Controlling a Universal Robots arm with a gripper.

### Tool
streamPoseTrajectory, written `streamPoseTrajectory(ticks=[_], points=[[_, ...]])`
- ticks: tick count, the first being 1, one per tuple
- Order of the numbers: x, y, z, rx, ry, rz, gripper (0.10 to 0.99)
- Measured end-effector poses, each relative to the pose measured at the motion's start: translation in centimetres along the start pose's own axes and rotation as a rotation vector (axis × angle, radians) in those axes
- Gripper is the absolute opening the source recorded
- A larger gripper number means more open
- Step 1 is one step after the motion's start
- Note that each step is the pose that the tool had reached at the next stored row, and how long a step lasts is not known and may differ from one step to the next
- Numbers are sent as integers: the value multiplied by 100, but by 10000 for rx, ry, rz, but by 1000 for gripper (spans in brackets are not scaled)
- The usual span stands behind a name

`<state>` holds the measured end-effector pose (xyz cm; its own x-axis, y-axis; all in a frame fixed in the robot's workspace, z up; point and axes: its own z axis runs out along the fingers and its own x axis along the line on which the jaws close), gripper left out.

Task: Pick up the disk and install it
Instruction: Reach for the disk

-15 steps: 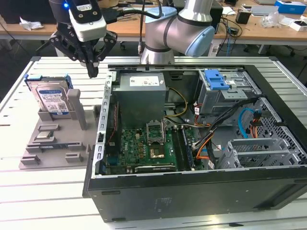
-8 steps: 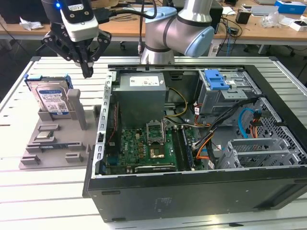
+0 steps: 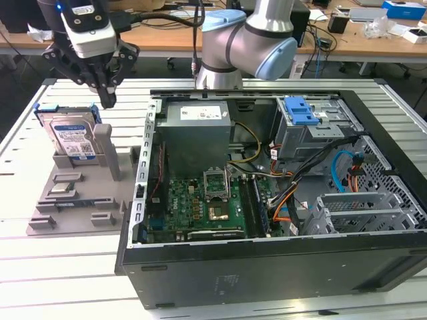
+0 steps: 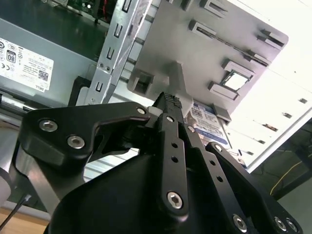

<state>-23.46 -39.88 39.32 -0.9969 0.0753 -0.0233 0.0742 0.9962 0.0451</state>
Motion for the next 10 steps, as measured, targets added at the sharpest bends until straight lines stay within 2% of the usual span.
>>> streamPoseTrajectory(ticks=[2, 3, 10], points=[[68, -5, -1, 0, -1, -1, 106], [180, -13, -4, 1, 0, 0, 106], [305, -23, -6, 0, 0, -1, 106]])
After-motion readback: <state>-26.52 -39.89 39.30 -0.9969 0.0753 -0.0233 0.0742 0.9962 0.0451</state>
